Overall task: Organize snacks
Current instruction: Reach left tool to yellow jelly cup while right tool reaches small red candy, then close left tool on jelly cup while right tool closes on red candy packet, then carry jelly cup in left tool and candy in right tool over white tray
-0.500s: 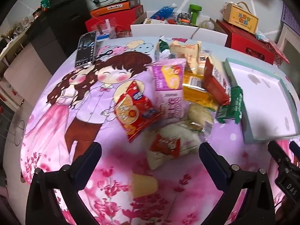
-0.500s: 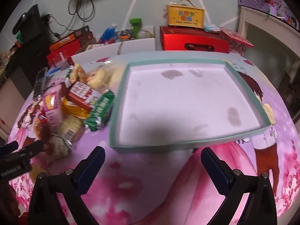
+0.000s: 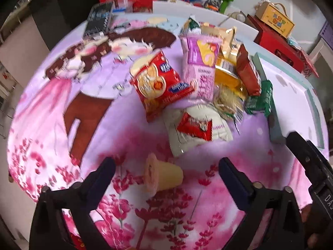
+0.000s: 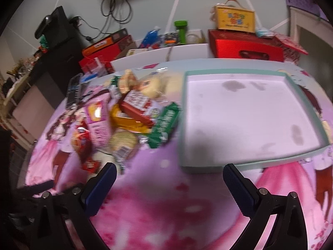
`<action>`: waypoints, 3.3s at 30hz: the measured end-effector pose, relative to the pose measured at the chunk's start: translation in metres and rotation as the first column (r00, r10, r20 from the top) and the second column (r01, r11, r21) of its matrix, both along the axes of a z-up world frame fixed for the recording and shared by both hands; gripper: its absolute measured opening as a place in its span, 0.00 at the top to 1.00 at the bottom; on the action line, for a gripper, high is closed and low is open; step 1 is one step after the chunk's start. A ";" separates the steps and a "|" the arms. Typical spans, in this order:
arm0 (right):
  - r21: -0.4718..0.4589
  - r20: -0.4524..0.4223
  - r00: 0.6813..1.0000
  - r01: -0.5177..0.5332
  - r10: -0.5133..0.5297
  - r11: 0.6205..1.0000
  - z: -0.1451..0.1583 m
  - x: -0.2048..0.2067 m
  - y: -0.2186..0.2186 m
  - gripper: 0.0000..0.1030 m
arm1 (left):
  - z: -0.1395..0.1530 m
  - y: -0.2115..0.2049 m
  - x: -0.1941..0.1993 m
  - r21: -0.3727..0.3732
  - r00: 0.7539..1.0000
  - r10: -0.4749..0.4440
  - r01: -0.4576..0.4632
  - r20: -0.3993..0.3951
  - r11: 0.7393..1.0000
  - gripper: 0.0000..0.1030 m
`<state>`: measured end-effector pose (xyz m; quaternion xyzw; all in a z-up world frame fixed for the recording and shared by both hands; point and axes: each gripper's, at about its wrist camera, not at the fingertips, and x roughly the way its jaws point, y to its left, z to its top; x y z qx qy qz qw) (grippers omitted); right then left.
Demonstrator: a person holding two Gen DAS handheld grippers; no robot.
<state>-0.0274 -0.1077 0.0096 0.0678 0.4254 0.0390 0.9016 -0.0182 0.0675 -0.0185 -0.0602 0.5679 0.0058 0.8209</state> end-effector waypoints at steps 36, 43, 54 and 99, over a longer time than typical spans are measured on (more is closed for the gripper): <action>0.139 -0.024 0.930 -0.359 0.366 0.923 -0.017 0.026 0.096 0.36 | -0.035 0.081 0.015 -0.225 0.996 0.064 -0.075 -0.055 0.971 0.53; 0.084 -0.046 0.911 -0.405 0.410 0.910 -0.025 0.026 0.112 0.44 | -0.027 0.106 0.026 -0.216 0.995 0.099 -0.099 -0.009 0.971 0.56; -0.005 -0.077 0.906 -0.418 0.417 0.908 -0.036 0.032 0.126 0.51 | -0.036 0.112 0.019 -0.242 0.996 0.090 -0.093 -0.024 0.966 0.58; -0.029 0.057 0.925 -0.375 0.377 0.926 0.013 0.020 0.095 0.80 | 0.010 0.071 0.009 -0.169 0.997 0.051 -0.042 0.050 0.985 0.58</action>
